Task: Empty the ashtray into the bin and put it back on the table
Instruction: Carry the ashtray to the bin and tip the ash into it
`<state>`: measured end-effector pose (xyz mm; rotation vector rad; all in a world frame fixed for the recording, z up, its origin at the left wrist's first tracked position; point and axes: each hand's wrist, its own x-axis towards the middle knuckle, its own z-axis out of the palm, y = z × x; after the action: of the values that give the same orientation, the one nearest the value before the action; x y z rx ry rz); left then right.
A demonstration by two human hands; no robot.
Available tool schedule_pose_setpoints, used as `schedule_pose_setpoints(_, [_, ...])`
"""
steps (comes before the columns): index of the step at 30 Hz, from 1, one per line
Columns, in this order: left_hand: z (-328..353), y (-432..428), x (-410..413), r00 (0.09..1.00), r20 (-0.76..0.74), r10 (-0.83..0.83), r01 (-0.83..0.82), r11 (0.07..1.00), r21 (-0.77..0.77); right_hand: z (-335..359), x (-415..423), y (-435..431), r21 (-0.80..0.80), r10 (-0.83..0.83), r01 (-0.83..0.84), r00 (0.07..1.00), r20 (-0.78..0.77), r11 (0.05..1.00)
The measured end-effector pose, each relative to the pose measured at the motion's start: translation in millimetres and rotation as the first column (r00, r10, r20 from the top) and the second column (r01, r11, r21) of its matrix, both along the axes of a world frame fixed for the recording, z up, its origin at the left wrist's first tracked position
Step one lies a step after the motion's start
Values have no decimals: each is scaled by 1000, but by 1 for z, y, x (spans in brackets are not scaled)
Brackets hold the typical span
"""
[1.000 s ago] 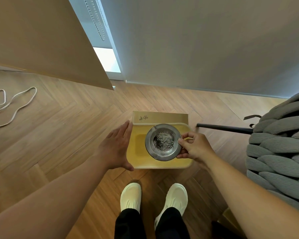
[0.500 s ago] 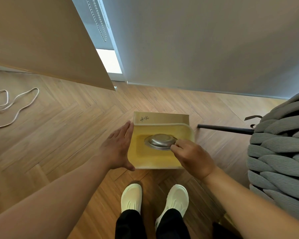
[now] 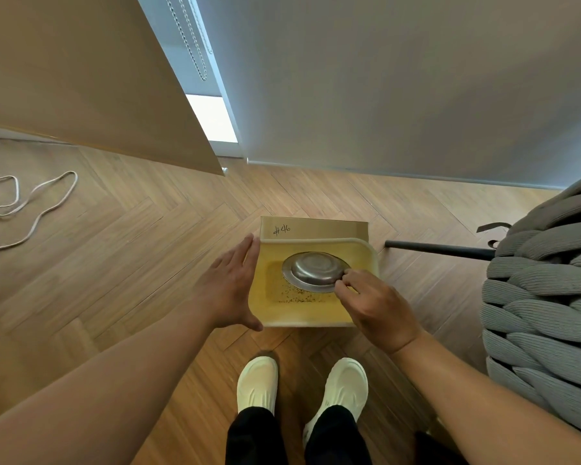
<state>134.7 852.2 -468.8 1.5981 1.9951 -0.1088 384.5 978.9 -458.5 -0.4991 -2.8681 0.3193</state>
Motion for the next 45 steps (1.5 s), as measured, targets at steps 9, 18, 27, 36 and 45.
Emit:
schedule_pose_setpoints(9, [0, 2, -1, 1000, 5, -6, 6, 1000, -10, -5, 3, 1, 23, 34, -34, 999, 3, 999])
schedule_pose_setpoints(18, [-4, 3, -2, 1000, 0, -4, 4, 1000, -15, -1, 1, 2, 13, 14, -14, 1000, -3, 1000])
schedule_pose_setpoints(27, [-8, 2, -3, 1000, 15, 0, 0, 1000, -8, -3, 2, 3, -4, -14, 14, 1000, 0, 1000])
schedule_pose_setpoints(36, [-5, 1, 0, 1000, -3, 26, -26, 1000, -5, 2, 4, 4, -391, -227, 251, 968, 107, 886])
schedule_pose_setpoints(45, [15, 19, 10, 999, 16, 35, -36, 998, 58, 9, 9, 22, -728, -633, 636, 679, 370, 256])
